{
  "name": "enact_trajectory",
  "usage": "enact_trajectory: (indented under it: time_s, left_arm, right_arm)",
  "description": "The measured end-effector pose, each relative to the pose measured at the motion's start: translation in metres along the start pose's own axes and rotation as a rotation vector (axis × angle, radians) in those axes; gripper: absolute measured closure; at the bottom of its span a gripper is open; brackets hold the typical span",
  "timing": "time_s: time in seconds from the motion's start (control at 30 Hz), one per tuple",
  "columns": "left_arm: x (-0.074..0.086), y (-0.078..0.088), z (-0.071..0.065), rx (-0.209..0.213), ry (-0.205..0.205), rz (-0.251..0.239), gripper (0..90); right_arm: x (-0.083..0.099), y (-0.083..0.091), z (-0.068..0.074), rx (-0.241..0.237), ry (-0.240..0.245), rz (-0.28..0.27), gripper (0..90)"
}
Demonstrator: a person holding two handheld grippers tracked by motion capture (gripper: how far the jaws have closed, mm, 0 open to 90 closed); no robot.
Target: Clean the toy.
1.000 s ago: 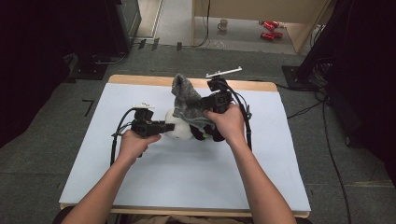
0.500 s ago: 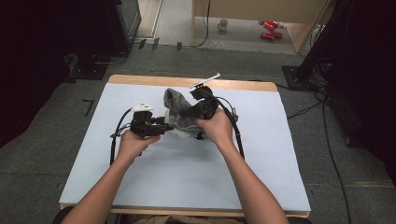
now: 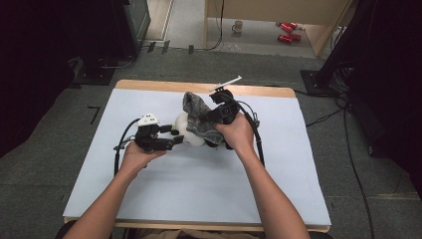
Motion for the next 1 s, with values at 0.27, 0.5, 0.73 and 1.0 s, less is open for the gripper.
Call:
enact_trajectory:
  time_s: [0.27,0.5,0.73,1.0]
  left_arm:
    - [0.006,-0.022,0.003,-0.019,-0.011,-0.038,29.8]
    - [0.004,-0.021,0.002,-0.035,0.022,-0.053,54.1]
    - [-0.001,-0.017,-0.005,-0.023,0.025,-0.075,63.0]
    - [-0.001,-0.015,-0.006,-0.012,0.059,-0.058,66.0]
  right_arm:
    - [-0.002,-0.001,-0.001,-0.003,-0.016,-0.002,76.5]
    - [-0.006,-0.001,0.003,-0.020,-0.034,-0.020,76.4]
    - [-0.019,-0.008,0.033,-0.080,0.011,-0.041,76.4]
    - [-0.018,-0.018,0.030,-0.041,0.048,0.006,76.5]
Point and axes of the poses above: each handheld gripper's, and its own axes: y roughly backward along the jaws, x roughly out of its underside, z roughly to its left, the point moved 5 cm from there along -y, roughly forward along the jaws, and after that the axes turned 5 degrees about x, right-handed, at the moved point
